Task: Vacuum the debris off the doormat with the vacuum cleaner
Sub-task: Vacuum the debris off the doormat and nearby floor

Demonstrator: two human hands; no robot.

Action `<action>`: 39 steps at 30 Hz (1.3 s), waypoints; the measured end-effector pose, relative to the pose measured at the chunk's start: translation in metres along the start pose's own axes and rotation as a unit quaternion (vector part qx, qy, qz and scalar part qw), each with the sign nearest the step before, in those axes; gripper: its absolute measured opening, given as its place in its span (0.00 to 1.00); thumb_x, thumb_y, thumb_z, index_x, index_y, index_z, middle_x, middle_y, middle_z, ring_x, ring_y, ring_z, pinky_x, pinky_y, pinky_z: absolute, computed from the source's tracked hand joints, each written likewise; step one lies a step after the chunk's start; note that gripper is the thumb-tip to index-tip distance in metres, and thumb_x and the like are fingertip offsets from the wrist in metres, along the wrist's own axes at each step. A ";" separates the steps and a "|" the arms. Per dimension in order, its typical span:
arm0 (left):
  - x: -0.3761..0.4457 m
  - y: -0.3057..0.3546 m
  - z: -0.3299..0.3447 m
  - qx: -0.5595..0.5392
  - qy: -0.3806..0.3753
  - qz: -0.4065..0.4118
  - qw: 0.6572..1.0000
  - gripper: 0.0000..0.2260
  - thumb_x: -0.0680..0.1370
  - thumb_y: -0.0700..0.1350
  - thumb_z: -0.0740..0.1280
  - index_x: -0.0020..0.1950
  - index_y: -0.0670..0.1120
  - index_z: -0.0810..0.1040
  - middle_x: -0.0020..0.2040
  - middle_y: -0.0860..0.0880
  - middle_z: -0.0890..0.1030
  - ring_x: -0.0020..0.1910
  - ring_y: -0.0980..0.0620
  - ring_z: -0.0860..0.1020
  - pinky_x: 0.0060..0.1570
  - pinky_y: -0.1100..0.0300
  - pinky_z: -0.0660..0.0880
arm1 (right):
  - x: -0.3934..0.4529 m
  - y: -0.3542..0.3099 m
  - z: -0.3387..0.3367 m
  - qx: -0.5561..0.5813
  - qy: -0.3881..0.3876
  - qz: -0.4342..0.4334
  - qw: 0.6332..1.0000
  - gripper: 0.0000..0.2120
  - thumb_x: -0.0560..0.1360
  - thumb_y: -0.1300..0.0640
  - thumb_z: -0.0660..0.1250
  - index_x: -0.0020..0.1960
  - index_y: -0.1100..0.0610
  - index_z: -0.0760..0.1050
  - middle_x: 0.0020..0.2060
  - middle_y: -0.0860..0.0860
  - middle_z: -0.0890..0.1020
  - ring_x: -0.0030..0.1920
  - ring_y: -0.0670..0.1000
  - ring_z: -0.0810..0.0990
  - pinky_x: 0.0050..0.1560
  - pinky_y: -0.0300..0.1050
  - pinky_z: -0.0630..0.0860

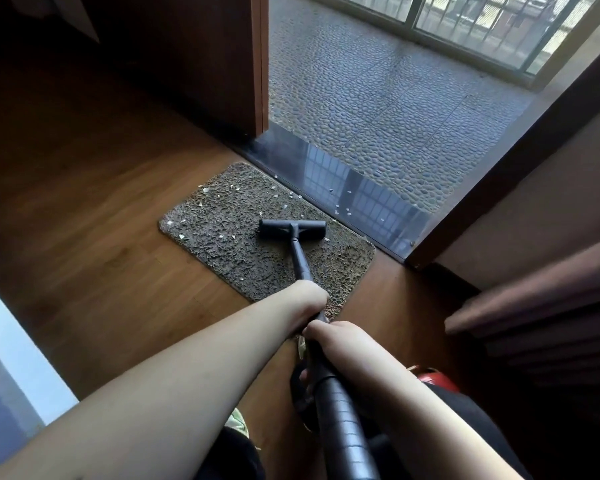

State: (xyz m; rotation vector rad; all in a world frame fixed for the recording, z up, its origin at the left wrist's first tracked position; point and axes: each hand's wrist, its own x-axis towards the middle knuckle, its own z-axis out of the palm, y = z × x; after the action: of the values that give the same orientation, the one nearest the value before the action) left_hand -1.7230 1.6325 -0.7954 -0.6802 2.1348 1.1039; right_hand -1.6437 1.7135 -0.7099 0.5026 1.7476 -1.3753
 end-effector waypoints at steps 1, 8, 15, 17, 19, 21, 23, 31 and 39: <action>0.006 0.002 0.002 -0.053 -0.004 -0.010 0.999 0.18 0.82 0.43 0.61 0.67 0.33 0.73 0.57 0.38 0.80 0.56 0.42 0.79 0.59 0.52 0.76 | 0.003 -0.002 -0.001 0.003 0.005 0.000 1.000 0.04 0.76 0.62 0.59 0.49 0.63 0.70 0.38 0.64 0.75 0.17 0.53 0.75 0.22 0.39 0.73; 0.029 0.015 0.001 -0.216 -0.004 -0.016 0.976 0.11 0.80 0.37 0.61 0.61 0.34 0.69 0.35 0.42 0.72 0.32 0.44 0.76 0.36 0.52 0.76 | 0.032 -0.012 -0.007 0.045 0.044 -0.010 0.998 0.10 0.79 0.62 0.61 0.58 0.65 0.72 0.40 0.60 0.75 0.23 0.52 0.78 0.20 0.39 0.73; 0.027 0.015 -0.005 -0.236 -0.009 -0.015 0.972 0.15 0.81 0.36 0.60 0.67 0.34 0.66 0.35 0.41 0.73 0.27 0.46 0.75 0.23 0.59 0.75 | 0.041 -0.013 -0.002 0.039 0.047 -0.031 0.998 0.05 0.79 0.62 0.61 0.54 0.61 0.71 0.37 0.58 0.74 0.26 0.53 0.78 0.22 0.40 0.73; 0.025 0.015 -0.003 -0.230 -0.006 -0.010 0.973 0.14 0.80 0.37 0.61 0.65 0.33 0.68 0.40 0.39 0.75 0.36 0.42 0.78 0.39 0.50 0.79 | 0.035 -0.012 -0.002 0.034 0.048 -0.037 0.998 0.06 0.79 0.62 0.61 0.55 0.62 0.71 0.39 0.59 0.74 0.25 0.52 0.78 0.22 0.40 0.73; 0.015 0.016 -0.001 -0.213 -0.005 -0.003 0.977 0.13 0.80 0.38 0.62 0.63 0.34 0.71 0.44 0.38 0.77 0.43 0.41 0.78 0.50 0.46 0.79 | 0.023 -0.011 -0.005 0.036 0.045 -0.040 0.998 0.08 0.79 0.62 0.61 0.57 0.64 0.72 0.40 0.60 0.75 0.25 0.52 0.78 0.22 0.41 0.74; 0.004 0.018 0.003 -0.197 -0.012 0.009 0.980 0.13 0.80 0.39 0.62 0.61 0.33 0.72 0.47 0.37 0.77 0.48 0.39 0.80 0.55 0.44 0.79 | 0.008 -0.009 -0.009 0.043 0.047 -0.037 0.997 0.10 0.79 0.61 0.61 0.58 0.66 0.72 0.41 0.62 0.76 0.24 0.53 0.78 0.22 0.42 0.75; -0.006 0.019 0.009 -0.174 -0.033 0.009 0.984 0.11 0.80 0.39 0.61 0.60 0.34 0.72 0.48 0.37 0.78 0.52 0.37 0.81 0.56 0.42 0.79 | -0.008 -0.005 -0.013 0.050 0.054 -0.034 0.997 0.10 0.80 0.62 0.62 0.58 0.67 0.72 0.44 0.63 0.75 0.22 0.52 0.78 0.21 0.41 0.75; -0.043 0.012 0.032 0.017 -0.086 0.041 0.995 0.17 0.83 0.44 0.58 0.68 0.36 0.74 0.68 0.40 0.76 0.67 0.42 0.74 0.61 0.55 0.73 | -0.052 0.018 -0.016 0.058 0.078 0.003 0.995 0.06 0.80 0.63 0.62 0.47 0.66 0.72 0.32 0.61 0.76 0.20 0.52 0.77 0.19 0.39 0.73; -0.040 0.021 0.033 0.025 -0.054 0.048 0.997 0.18 0.84 0.44 0.57 0.69 0.36 0.72 0.68 0.40 0.75 0.67 0.43 0.74 0.63 0.57 0.70 | -0.031 0.022 -0.024 0.032 0.100 0.002 0.994 0.07 0.79 0.61 0.63 0.50 0.66 0.72 0.24 0.58 0.77 0.26 0.56 0.79 0.26 0.44 0.76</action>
State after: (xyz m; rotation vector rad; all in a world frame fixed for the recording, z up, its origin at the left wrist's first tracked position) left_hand -1.7009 1.6772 -0.7696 -0.4895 2.1136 1.1079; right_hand -1.6190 1.7482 -0.6970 0.6997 1.8636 -1.4222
